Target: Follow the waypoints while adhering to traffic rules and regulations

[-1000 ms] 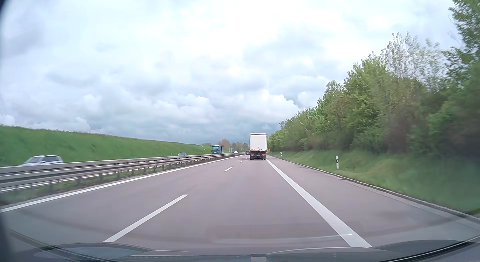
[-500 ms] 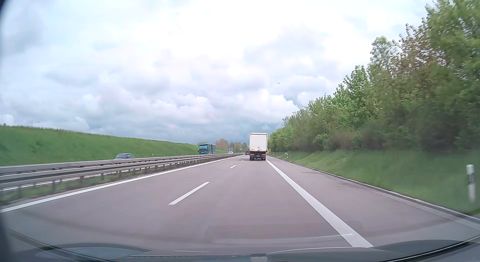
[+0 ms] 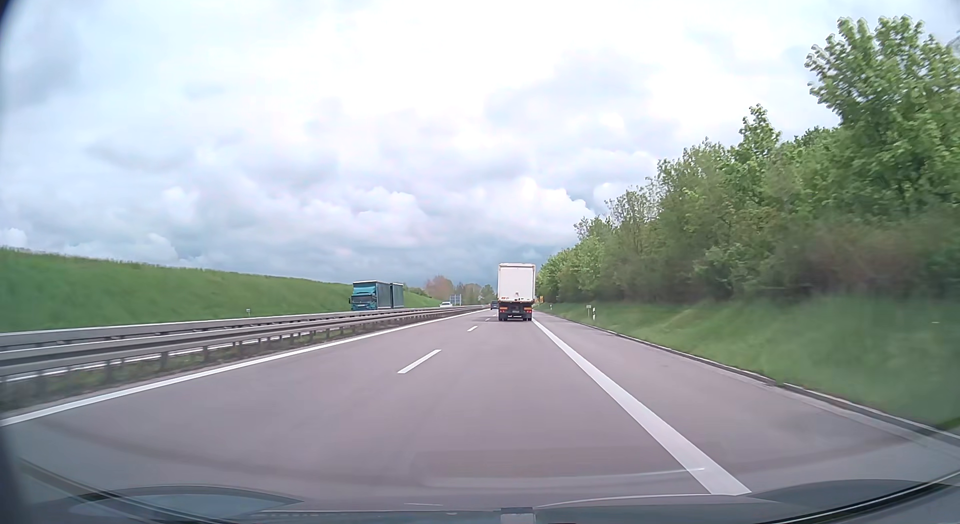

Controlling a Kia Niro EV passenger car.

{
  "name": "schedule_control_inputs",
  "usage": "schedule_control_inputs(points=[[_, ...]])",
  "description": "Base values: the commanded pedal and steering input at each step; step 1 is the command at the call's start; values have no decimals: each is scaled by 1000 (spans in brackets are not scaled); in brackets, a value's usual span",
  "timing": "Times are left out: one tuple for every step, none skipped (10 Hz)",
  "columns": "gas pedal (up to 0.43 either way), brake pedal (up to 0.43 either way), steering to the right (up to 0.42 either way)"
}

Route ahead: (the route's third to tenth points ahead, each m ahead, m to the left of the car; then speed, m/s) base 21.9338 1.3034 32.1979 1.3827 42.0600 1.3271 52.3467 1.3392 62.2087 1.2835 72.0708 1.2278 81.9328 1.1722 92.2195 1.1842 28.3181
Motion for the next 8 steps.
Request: schedule_control_inputs(points=[[350,12,-1],[339,12,-2],[331,12,-2],[299,12,-2],[260,12,-2],[248,12,-2],[228,12,-3],[209,12,-2]])
